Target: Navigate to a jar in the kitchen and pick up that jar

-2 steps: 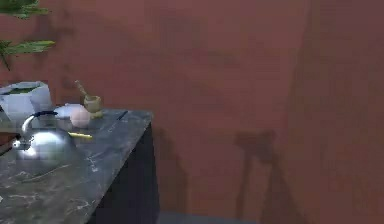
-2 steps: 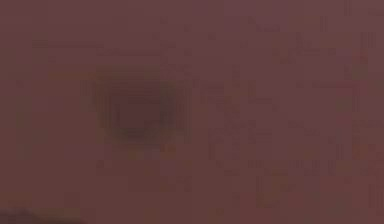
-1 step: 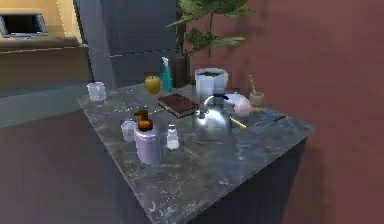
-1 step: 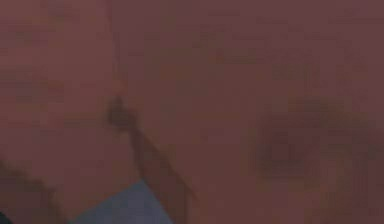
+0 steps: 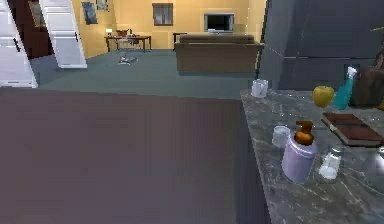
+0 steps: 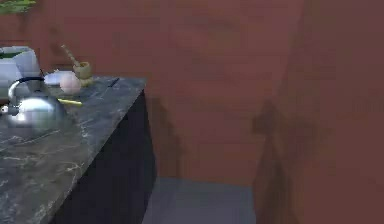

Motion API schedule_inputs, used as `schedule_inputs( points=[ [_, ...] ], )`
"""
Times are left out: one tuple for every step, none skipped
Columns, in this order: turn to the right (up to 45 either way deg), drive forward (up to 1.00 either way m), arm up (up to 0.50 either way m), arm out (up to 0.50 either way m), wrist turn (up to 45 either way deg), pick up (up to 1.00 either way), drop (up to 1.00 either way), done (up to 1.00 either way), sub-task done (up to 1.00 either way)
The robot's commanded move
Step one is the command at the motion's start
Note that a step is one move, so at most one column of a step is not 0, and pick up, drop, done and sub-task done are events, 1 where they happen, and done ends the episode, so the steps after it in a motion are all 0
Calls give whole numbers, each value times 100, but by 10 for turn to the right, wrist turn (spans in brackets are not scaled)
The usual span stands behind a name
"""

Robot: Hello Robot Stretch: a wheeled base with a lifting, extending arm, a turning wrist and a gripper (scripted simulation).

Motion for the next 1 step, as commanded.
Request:
schedule_inputs(
  points=[
    [-300, 0, 0, 0, 0, 0, 0, 0, 0]
  ],
)
